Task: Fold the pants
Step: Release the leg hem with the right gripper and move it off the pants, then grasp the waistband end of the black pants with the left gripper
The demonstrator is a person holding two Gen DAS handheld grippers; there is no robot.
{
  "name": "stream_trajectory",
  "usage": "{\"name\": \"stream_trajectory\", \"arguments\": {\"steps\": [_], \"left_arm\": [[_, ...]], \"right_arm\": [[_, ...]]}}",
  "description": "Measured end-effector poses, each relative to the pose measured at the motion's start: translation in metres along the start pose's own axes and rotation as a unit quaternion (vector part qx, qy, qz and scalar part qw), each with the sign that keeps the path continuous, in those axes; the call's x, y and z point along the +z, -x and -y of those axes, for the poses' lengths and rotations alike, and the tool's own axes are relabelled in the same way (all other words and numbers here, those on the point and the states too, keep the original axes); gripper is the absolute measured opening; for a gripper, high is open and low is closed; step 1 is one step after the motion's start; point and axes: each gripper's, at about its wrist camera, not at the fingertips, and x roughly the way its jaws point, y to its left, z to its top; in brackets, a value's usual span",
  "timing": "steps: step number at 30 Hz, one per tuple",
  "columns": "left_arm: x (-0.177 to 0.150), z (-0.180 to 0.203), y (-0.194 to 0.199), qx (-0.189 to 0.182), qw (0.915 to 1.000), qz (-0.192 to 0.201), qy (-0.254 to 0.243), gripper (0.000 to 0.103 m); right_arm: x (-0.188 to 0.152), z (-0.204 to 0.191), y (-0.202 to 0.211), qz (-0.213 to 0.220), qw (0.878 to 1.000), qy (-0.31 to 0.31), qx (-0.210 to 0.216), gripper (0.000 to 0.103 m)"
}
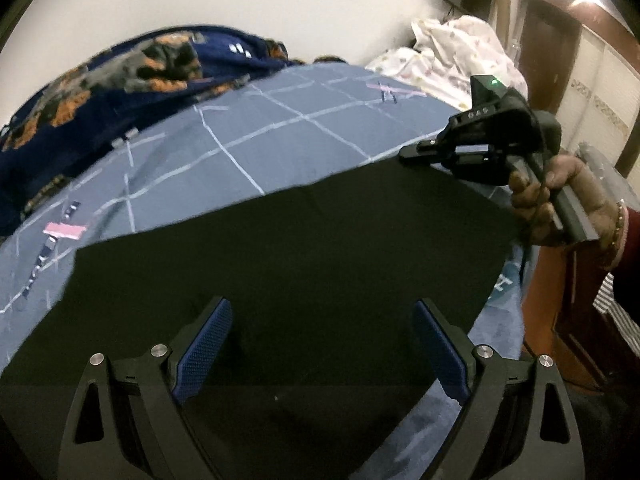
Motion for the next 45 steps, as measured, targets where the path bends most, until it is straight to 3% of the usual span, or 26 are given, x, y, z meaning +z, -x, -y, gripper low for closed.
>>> {"name": "stream_trajectory", "arguments": {"steps": [3, 6, 8, 15, 20, 23, 27, 35, 45], "left_arm": [[-0.002, 0.001, -0.007, 0.001, 1.0000, -0.008, 0.002, 0.091], [-0.004, 0.000, -0.013, 0.006, 0.9998, -0.017, 0.005, 0.091], [-0.005, 0.000, -0.012, 0.006, 0.9998, -0.018, 0.007, 0.091], [-0.008, -0.001, -0.015, 0.010, 0.9998, -0.017, 0.010, 0.091], [-0.008, 0.002, -0.016, 0.019, 0.9997, -0.017, 0.007, 0.091], [-0.008, 0.003, -0.014, 0.026, 0.9995, -0.017, 0.006, 0.091], [-0.008, 0.002, -0.006, 0.037, 0.9992, -0.008, 0.008, 0.091], [-0.010, -0.008, 0.007, 0.057, 0.9980, 0.004, 0.026, 0.091], [-0.018, -0.024, 0.026, 0.077, 0.9953, 0.015, 0.057, 0.091]], "right_arm": [[0.001, 0.013, -0.002, -0.002, 0.999, -0.034, 0.029, 0.000], [0.001, 0.007, 0.000, 0.000, 1.000, -0.016, 0.021, 0.000], [-0.002, 0.001, 0.007, 0.009, 0.999, -0.005, 0.038, 0.011], [-0.059, -0.014, 0.050, -0.021, 0.993, 0.081, 0.088, 0.011], [-0.101, -0.005, 0.051, -0.047, 0.991, 0.110, 0.062, 0.010], [-0.105, 0.015, 0.048, -0.032, 0.995, 0.064, 0.071, 0.000], [-0.105, 0.022, 0.043, -0.029, 0.996, 0.044, 0.072, 0.000], [-0.103, 0.005, 0.040, -0.035, 0.997, 0.066, 0.024, 0.001], [-0.110, -0.043, 0.040, -0.032, 0.989, 0.137, -0.042, 0.025]]}}
